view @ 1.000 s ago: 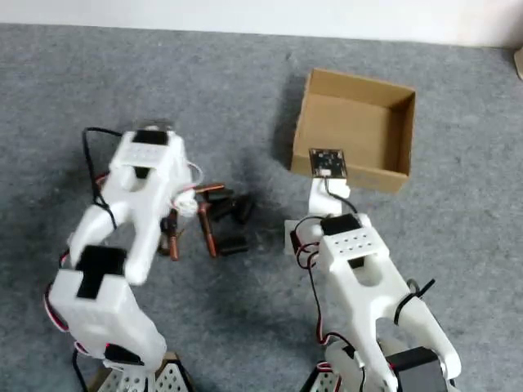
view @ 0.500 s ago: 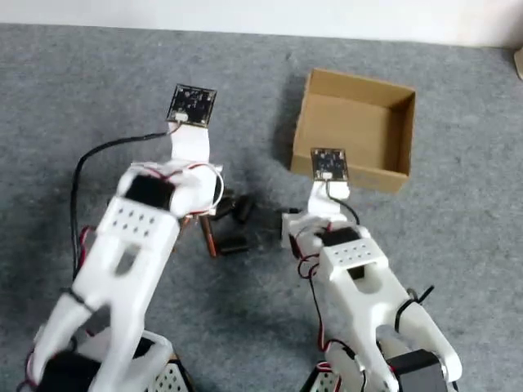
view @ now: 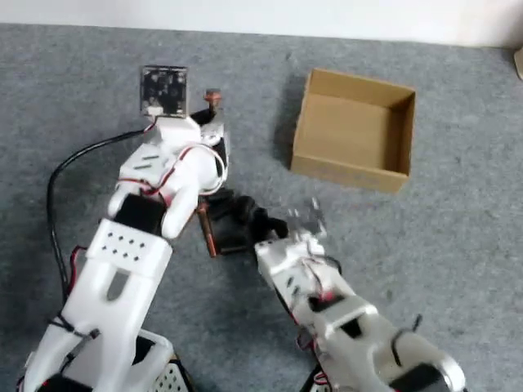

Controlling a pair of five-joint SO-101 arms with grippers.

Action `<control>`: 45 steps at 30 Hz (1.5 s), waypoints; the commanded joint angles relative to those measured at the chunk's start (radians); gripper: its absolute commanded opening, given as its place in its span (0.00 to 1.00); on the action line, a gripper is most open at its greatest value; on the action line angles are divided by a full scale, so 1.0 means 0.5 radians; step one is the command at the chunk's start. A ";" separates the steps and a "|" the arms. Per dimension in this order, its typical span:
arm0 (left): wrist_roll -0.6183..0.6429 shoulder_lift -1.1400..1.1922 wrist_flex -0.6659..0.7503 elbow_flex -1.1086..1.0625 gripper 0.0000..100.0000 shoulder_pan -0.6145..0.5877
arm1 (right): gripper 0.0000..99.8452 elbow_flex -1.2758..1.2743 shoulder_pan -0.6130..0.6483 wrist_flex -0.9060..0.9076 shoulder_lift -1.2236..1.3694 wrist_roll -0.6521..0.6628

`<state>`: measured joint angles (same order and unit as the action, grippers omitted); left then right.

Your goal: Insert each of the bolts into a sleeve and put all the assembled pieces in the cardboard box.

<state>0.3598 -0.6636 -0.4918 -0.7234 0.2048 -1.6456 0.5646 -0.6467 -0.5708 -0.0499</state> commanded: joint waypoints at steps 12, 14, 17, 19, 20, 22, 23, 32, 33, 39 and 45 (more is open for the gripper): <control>-0.334 -1.069 0.764 -0.959 0.00 0.367 | 0.00 -0.247 0.054 0.020 -0.532 0.058; -0.334 -1.066 0.761 -0.956 0.00 0.367 | 0.00 -0.247 0.097 0.026 -0.523 0.058; -0.328 -1.082 0.758 -0.956 0.00 0.367 | 0.00 -0.247 0.106 0.063 -0.523 0.058; -0.325 -1.082 0.758 -0.956 0.00 0.370 | 0.00 -0.247 0.106 0.075 -0.529 0.058; -0.322 -1.076 0.758 -0.956 0.00 0.376 | 0.00 -0.247 0.106 0.075 -0.532 0.061; -0.325 -1.066 0.758 -0.968 0.00 0.437 | 0.00 -0.247 0.106 0.078 -0.539 0.064; -0.328 -1.063 0.758 -0.974 0.00 0.471 | 0.00 -0.247 0.103 0.078 -0.539 0.064; -0.338 -1.063 0.758 -1.079 0.00 0.535 | 0.00 -0.247 0.094 0.069 -0.539 0.068; -0.338 -1.063 0.758 -1.079 0.00 0.529 | 0.00 -0.247 0.094 0.069 -0.539 0.068; -0.338 -1.063 0.755 -1.085 0.00 0.486 | 0.00 -0.241 0.032 0.066 -0.542 0.064; -0.334 -1.063 0.755 -1.112 0.00 0.505 | 0.00 -0.244 -0.051 0.066 -0.542 0.058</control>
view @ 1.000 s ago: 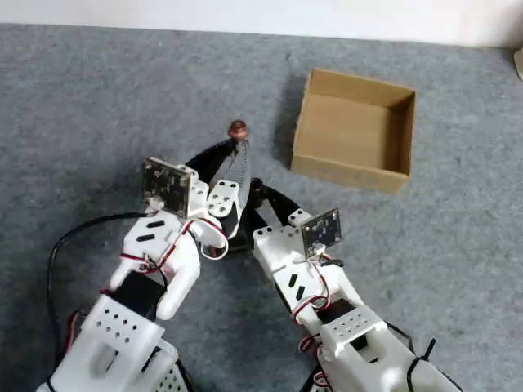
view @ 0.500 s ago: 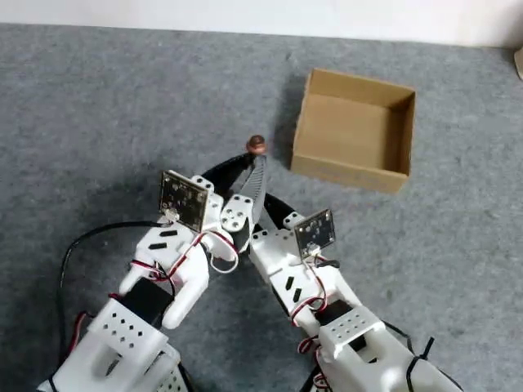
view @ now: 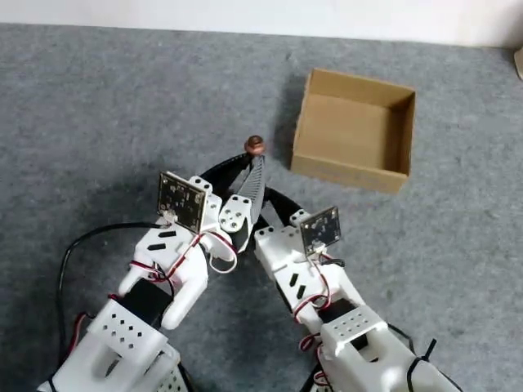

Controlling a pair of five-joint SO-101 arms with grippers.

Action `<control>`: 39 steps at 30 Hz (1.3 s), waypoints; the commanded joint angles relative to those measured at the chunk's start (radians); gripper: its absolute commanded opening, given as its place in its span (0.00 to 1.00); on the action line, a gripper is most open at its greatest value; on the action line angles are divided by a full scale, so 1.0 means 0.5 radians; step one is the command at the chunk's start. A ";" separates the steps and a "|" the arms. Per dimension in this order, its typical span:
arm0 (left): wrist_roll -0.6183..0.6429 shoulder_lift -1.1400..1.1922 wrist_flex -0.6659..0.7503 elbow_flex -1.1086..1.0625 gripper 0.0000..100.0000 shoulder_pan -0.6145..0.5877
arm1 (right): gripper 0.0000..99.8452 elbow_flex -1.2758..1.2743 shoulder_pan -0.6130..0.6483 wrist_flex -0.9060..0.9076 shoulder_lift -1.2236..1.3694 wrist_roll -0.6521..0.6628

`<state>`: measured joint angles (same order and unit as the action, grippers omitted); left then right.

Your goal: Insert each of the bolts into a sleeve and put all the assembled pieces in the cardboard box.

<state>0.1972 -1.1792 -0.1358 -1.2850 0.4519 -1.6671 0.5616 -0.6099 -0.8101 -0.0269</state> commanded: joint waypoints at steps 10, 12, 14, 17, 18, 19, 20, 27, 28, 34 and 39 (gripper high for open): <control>-0.009 -0.032 0.052 -0.008 0.00 0.008 | 0.00 -0.201 0.075 -0.008 -0.063 0.012; -0.009 -0.032 0.052 -0.005 0.00 0.005 | 0.00 -0.201 0.087 -0.008 -0.063 0.012; -0.009 -0.032 0.052 -0.008 0.00 0.008 | 0.00 -0.201 0.091 -0.008 -0.063 0.018; -0.009 -0.029 0.052 -0.011 0.00 0.008 | 0.00 -0.201 0.081 -0.008 -0.066 0.021; -0.009 -0.029 0.052 -0.011 0.00 0.008 | 0.00 -0.198 0.081 -0.011 -0.066 0.021; -0.009 -0.029 0.052 -0.011 0.00 0.008 | 0.00 -0.198 0.081 -0.011 -0.066 0.021; -0.012 -0.029 0.052 -0.011 0.00 0.008 | 0.00 -0.201 0.081 -0.011 -0.066 0.021; -0.012 -0.026 0.052 -0.014 0.00 0.008 | 0.00 -0.201 0.035 -0.149 -0.066 0.018; -0.012 -0.026 0.052 -0.014 0.00 0.008 | 0.00 -0.201 0.032 -0.149 -0.066 0.018; -0.012 0.290 0.129 0.051 0.00 -0.008 | 0.00 -0.201 0.041 -0.149 -0.066 0.018; -0.012 0.588 0.236 0.137 0.00 -0.057 | 0.00 -0.201 0.035 -0.149 -0.066 0.018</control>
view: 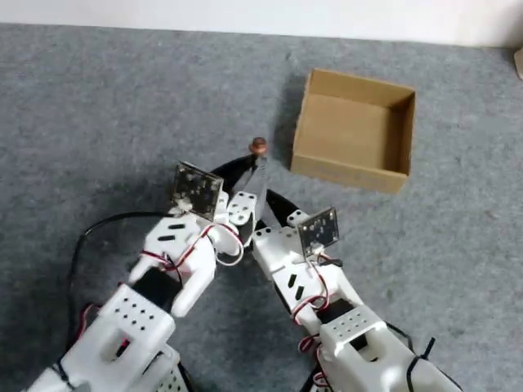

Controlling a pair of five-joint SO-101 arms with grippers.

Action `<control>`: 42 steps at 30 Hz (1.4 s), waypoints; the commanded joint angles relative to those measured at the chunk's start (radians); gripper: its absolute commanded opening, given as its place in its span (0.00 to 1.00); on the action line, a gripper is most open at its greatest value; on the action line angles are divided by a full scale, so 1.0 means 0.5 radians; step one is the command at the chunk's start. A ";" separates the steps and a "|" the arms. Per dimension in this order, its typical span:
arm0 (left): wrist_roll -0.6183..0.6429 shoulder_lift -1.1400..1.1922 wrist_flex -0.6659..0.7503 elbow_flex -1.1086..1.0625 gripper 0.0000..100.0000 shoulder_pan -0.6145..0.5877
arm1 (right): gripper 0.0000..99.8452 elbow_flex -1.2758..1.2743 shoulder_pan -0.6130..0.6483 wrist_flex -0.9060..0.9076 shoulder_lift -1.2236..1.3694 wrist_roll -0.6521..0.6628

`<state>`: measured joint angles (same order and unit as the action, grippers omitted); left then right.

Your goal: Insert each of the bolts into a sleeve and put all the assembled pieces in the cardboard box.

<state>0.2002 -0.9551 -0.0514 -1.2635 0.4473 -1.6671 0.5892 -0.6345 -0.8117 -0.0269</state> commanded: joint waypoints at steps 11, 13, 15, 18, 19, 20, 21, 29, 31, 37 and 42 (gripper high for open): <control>-0.018 0.109 0.068 0.084 0.00 -0.066 | 0.00 -0.195 -0.133 -0.103 -0.063 0.012; -0.018 0.103 0.068 0.048 0.00 -0.054 | 0.00 -0.198 -0.186 -0.103 -0.063 0.009; -0.018 0.100 0.068 0.032 0.00 -0.041 | 0.00 -0.195 -0.201 -0.103 -0.063 0.009; -0.018 0.109 0.068 0.023 0.00 -0.017 | 0.00 -0.192 -0.207 -0.103 -0.063 0.009; -0.018 0.112 0.068 0.023 0.00 -0.008 | 0.00 -0.192 -0.210 -0.103 -0.063 0.009; -0.018 0.112 0.068 0.023 0.00 0.005 | 0.00 -0.192 -0.210 -0.103 -0.063 0.009; -0.018 0.112 0.068 0.023 0.00 0.008 | 0.00 -0.192 -0.210 -0.103 -0.063 0.009; -0.018 0.112 0.068 0.020 0.00 0.008 | 0.00 -0.186 -0.321 -0.103 -0.063 0.009; -0.018 0.112 0.068 0.020 0.00 0.008 | 0.00 -0.186 -0.364 -0.103 -0.063 -0.055; -0.015 0.112 0.068 0.020 0.00 0.008 | 0.00 -0.186 -0.385 -0.103 -0.063 -0.199; -0.015 0.112 0.068 0.020 0.00 0.008 | 0.00 -0.186 -0.385 -0.103 -0.063 -0.199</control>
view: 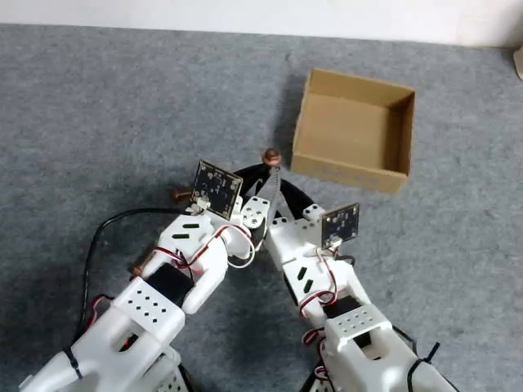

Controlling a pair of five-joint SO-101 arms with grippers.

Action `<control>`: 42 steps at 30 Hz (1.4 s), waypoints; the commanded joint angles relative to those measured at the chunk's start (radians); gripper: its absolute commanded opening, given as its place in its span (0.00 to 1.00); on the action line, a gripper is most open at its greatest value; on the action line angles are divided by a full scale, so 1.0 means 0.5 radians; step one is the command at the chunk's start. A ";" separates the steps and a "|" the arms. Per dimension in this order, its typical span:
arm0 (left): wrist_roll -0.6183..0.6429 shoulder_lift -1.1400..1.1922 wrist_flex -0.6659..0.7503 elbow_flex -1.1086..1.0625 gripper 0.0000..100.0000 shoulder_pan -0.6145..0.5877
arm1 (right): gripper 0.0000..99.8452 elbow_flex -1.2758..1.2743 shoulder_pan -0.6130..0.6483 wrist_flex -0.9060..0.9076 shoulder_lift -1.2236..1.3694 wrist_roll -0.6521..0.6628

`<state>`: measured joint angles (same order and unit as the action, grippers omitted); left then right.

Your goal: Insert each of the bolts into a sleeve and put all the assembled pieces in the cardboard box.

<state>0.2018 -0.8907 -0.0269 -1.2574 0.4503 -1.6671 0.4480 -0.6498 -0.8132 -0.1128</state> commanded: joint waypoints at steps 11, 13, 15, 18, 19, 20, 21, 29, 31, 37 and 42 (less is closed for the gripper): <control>-0.012 -0.014 0.021 0.008 0.00 0.002 | 0.00 -0.186 -0.094 -0.069 -0.060 -0.028; -0.012 -0.014 0.021 0.008 0.02 0.002 | 0.00 -0.186 -0.091 -0.069 -0.060 -0.028; -0.006 -0.014 0.021 0.008 0.08 0.002 | 0.00 -0.189 -0.091 -0.069 -0.060 -0.028; 0.043 -0.014 0.018 -0.017 0.21 0.002 | 0.00 -0.189 -0.091 -0.069 -0.060 -0.028; 0.089 -0.014 0.018 -0.023 0.26 0.002 | 0.00 -0.189 -0.091 -0.069 -0.060 -0.028; 0.126 -0.014 0.018 -0.023 0.30 0.002 | 0.00 -0.189 -0.091 -0.069 -0.060 -0.028; 0.157 -0.014 0.018 -0.023 0.32 0.002 | 0.00 -0.189 -0.091 -0.069 -0.060 -0.028; 0.187 -0.029 0.018 -0.020 0.28 -0.017 | 0.00 -0.192 -0.091 -0.069 -0.060 -0.028; 0.190 -0.032 0.018 -0.020 0.28 -0.014 | 0.00 -0.192 -0.091 -0.066 -0.057 -0.028; 0.193 -0.097 0.021 -0.020 0.28 0.002 | 0.00 -0.192 -0.091 -0.060 -0.057 -0.028; 0.193 -0.422 -0.058 -0.051 0.01 -0.017 | 0.00 -0.192 -0.091 -0.057 -0.041 -0.028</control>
<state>0.2938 -0.9996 -0.0284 -1.2866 0.4411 -1.6671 0.4158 -0.6529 -0.8132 -0.1158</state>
